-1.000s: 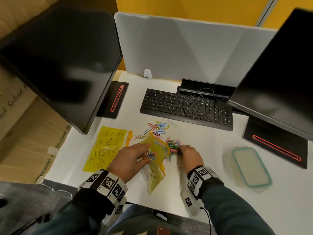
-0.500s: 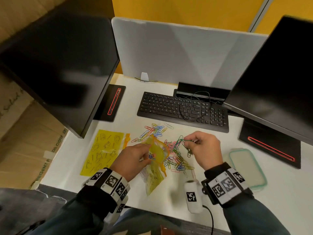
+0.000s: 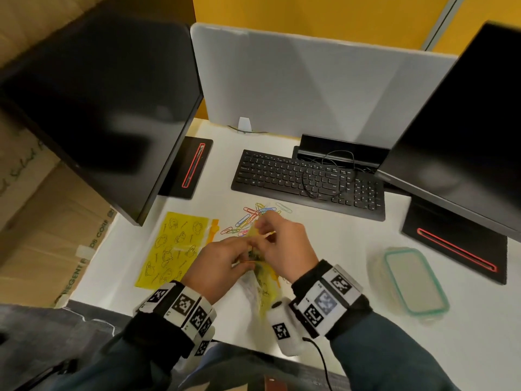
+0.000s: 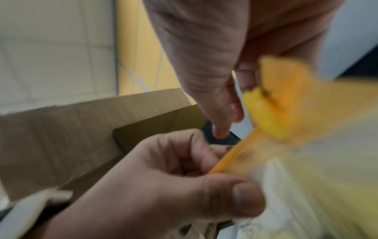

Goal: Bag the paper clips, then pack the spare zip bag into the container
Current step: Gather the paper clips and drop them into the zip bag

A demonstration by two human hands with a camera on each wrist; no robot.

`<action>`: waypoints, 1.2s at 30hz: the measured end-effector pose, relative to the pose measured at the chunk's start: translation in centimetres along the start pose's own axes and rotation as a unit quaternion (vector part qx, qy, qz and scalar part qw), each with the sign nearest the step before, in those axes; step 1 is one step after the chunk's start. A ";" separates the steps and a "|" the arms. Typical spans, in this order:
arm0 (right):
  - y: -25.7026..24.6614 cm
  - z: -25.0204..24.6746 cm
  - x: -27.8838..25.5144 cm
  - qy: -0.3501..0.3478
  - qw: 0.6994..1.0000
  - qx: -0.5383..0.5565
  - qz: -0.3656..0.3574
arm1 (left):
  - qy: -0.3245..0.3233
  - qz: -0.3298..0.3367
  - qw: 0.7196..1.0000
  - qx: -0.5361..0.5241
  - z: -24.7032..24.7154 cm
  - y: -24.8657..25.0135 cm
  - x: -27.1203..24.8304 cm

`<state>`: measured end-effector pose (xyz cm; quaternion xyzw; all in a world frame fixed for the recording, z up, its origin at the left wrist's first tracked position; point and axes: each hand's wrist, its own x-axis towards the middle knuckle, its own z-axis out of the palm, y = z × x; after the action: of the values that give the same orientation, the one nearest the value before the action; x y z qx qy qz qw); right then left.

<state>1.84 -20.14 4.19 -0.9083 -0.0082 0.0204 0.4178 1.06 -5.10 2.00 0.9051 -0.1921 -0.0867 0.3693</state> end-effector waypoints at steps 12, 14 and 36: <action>12.9 -1.9 -4.5 -0.130 0.918 -0.197 0.318 | 0.048 -0.041 0.997 -0.033 -2.0 -1.5 -2.0; 13.0 -1.1 -4.8 -0.110 0.929 -0.186 0.301 | 0.030 -0.048 0.998 -0.009 -2.0 -2.1 -2.3; 11.9 1.3 -0.9 -0.105 0.954 -0.258 0.112 | -0.047 -0.035 0.998 0.030 0.2 -3.0 -2.2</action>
<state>0.85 -26.93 -5.60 -0.9728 0.0448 0.1597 0.1614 -0.18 -2.40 -0.20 0.9167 -0.1801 -0.1362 0.3298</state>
